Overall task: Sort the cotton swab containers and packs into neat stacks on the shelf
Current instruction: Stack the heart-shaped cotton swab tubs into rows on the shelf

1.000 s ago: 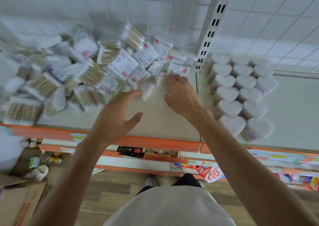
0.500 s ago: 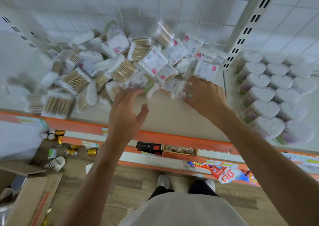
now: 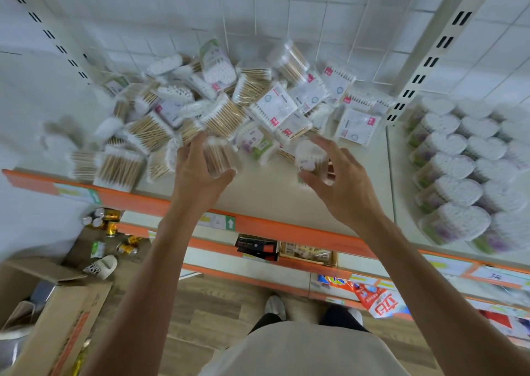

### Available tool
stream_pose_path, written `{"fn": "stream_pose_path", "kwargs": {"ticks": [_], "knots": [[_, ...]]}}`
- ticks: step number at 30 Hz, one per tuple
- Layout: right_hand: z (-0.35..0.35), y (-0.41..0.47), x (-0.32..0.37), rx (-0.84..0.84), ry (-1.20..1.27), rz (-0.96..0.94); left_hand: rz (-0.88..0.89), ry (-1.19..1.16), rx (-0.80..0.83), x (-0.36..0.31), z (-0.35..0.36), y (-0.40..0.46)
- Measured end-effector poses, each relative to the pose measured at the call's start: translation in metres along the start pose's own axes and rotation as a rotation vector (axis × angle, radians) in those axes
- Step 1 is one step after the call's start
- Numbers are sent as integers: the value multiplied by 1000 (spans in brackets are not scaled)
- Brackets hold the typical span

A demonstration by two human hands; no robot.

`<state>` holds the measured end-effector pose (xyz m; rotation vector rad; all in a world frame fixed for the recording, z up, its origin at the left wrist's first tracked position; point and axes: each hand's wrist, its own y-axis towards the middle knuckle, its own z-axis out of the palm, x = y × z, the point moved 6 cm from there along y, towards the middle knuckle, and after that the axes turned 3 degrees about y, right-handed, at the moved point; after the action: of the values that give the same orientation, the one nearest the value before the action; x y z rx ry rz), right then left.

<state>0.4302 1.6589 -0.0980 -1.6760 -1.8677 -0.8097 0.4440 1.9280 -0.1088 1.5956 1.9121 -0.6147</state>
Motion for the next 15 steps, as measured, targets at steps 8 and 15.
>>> {"fn": "stream_pose_path", "kwargs": {"ticks": [8,15], "knots": [[10,-8,-12,29,117,-12,327,-55,112,-23,27,-31],[13,-15,-11,-23,97,5,202,-71,199,-21,36,-40]]}}
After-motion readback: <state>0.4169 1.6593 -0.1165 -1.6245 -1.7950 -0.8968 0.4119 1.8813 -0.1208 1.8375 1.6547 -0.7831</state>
